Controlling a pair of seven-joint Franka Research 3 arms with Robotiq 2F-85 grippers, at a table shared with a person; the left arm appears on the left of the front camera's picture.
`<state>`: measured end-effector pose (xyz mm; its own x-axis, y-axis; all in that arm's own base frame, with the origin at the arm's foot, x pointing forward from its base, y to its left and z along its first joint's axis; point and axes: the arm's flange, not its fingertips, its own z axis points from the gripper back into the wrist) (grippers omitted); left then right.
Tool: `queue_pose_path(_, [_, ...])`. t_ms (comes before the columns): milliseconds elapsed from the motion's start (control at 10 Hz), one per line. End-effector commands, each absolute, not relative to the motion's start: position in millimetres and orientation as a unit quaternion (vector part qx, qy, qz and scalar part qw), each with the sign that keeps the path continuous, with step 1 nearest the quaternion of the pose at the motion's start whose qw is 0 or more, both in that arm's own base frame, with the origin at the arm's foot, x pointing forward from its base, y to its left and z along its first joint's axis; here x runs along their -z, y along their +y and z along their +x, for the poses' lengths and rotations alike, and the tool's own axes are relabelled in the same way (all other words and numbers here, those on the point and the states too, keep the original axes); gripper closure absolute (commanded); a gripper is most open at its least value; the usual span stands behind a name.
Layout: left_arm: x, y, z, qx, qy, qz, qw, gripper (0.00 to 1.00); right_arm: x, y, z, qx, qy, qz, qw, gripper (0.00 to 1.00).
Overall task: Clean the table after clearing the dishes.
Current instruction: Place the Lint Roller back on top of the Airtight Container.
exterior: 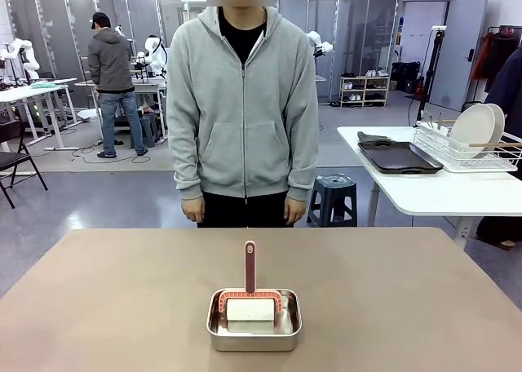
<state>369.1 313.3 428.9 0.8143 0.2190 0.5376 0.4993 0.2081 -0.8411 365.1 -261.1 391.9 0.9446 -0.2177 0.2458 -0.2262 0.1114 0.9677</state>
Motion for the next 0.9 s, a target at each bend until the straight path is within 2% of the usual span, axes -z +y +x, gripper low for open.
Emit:
queue_pose_path(0, [-429.8, 310.0, 366.9, 0.100, -0.284, -0.622, 0.723, 0.00, -394.7, -260.1, 362.9, -0.010, -0.171, 0.667, 0.725, 0.00])
queue_pose_path(800, [-429.8, 310.0, 366.9, 0.100, -0.284, -0.622, 0.723, 0.00, -394.7, -260.1, 362.9, -0.010, -0.171, 0.667, 0.725, 0.00])
